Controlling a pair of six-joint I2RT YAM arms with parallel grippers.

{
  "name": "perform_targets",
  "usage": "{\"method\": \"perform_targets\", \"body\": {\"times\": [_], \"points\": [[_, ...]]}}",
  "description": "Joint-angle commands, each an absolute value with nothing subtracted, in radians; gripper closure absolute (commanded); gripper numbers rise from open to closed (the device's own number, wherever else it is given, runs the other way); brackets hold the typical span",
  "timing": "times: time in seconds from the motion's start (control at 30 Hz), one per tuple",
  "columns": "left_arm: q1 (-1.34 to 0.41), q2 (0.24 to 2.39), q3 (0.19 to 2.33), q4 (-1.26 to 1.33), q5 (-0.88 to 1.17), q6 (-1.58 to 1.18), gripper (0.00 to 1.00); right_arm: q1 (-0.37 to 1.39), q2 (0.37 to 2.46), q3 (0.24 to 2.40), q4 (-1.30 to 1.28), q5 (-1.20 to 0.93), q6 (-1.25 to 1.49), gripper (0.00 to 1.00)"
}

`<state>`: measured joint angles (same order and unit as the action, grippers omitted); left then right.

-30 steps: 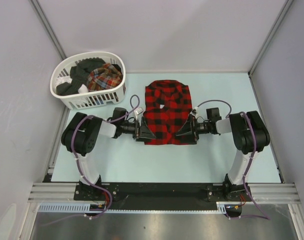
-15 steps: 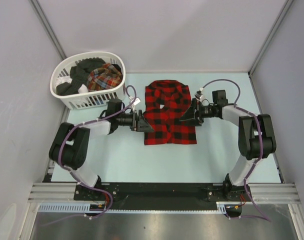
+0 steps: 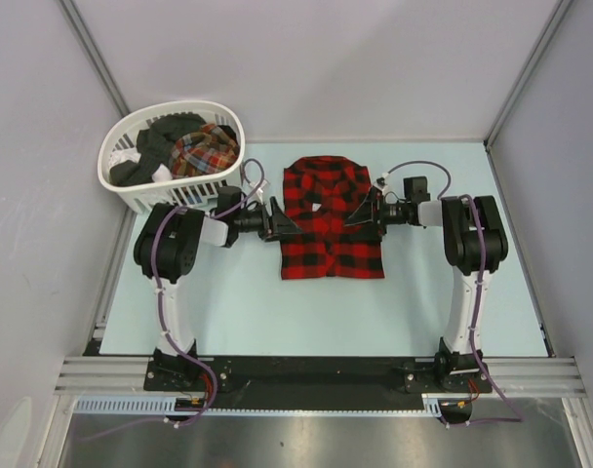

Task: Fold and stack the long sleeve shirts
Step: Fold the shirt

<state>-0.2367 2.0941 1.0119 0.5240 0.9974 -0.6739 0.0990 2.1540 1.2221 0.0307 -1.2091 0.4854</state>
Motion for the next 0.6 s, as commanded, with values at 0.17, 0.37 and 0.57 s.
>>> {"method": "perform_targets", "body": {"times": [0.17, 0.37, 0.57], "points": [[-0.19, 1.826, 0.901, 0.374, 1.046, -0.467, 0.18, 0.049, 1.962, 1.186, -0.135, -1.164, 0.382, 0.05], [-0.33, 1.787, 0.955, 0.397, 0.98, -0.498, 0.12, 0.161, 1.905, 1.068, 0.312, -1.137, 0.718, 0.0], [-0.362, 2.008, 1.112, 0.554, 0.859, -0.699, 0.05, 0.186, 2.109, 1.21, 0.474, -1.083, 0.833, 0.0]]}}
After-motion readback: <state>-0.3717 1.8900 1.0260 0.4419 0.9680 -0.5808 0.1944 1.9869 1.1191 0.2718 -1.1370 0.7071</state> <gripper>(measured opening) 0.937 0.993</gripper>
